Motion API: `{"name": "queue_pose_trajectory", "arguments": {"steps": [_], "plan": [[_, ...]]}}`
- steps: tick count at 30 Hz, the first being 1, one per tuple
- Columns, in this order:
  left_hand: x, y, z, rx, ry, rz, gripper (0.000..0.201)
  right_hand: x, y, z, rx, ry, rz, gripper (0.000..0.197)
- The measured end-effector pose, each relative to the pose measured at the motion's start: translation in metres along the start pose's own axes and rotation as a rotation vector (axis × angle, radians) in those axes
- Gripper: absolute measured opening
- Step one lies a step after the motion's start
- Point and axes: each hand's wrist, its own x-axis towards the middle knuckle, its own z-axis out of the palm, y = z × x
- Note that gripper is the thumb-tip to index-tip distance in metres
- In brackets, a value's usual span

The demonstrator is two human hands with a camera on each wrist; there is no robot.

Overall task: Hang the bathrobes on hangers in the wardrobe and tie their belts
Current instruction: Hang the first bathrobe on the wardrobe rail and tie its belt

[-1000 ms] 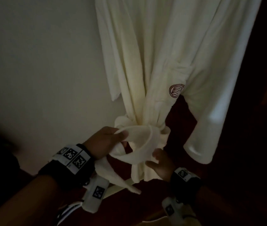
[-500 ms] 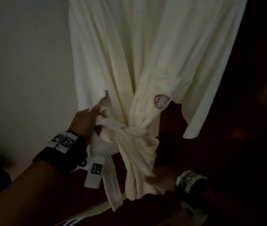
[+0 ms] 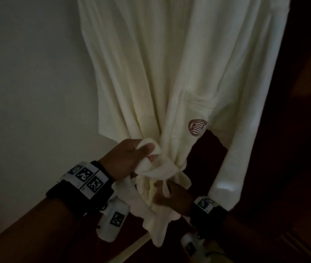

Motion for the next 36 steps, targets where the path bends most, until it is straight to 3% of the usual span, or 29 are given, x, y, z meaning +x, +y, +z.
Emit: {"name": "queue_pose_trajectory", "arguments": {"steps": [1,3,4,8,10,13,15,18,20,23,27,31,34,36], "plan": [[0.001,0.003,-0.004,0.019,-0.022,0.015,0.038,0.001,-0.016,0.002,0.129,0.118,-0.015,0.093],[0.005,0.004,-0.015,0.043,-0.052,0.04,0.03,0.001,-0.047,-0.002,0.401,0.309,-0.023,0.047],[0.009,0.002,-0.023,0.055,-0.052,0.054,0.028,-0.001,-0.059,-0.008,0.521,0.338,-0.033,0.032],[0.039,-0.017,-0.062,0.291,0.068,0.129,0.026,-0.019,-0.09,-0.046,0.482,0.372,-0.012,0.036],[0.067,-0.044,-0.089,0.455,0.162,0.082,0.033,-0.03,-0.089,-0.081,0.486,0.527,0.022,0.034],[0.102,-0.102,-0.127,0.502,0.298,-0.199,0.043,-0.039,-0.063,-0.14,0.456,0.934,0.164,0.035],[0.111,-0.141,-0.135,0.708,0.229,-0.373,0.044,-0.043,-0.042,-0.157,0.338,1.05,0.264,0.039],[0.116,-0.183,-0.109,0.859,0.096,-0.413,0.047,-0.04,-0.017,-0.151,0.006,0.951,0.427,0.046],[0.114,-0.182,-0.085,0.807,0.051,-0.378,0.042,-0.039,-0.02,-0.137,-0.238,0.724,0.473,0.033],[0.118,-0.165,-0.067,0.773,0.02,-0.303,0.035,-0.034,-0.03,-0.116,-0.266,0.442,0.44,0.018],[0.128,-0.143,-0.062,0.704,-0.044,-0.184,0.039,-0.017,-0.036,-0.091,-0.459,0.239,0.455,0.042],[0.13,-0.127,-0.045,0.695,-0.133,-0.063,0.022,0.012,-0.042,-0.072,-0.276,0.266,0.377,0.031],[0.13,-0.12,-0.029,0.616,-0.118,-0.053,0.028,0.03,-0.048,-0.075,-0.31,0.368,0.4,0.04],[0.132,-0.115,-0.021,0.535,-0.077,-0.073,0.032,0.04,-0.056,-0.078,-0.328,0.395,0.414,0.032]]}}
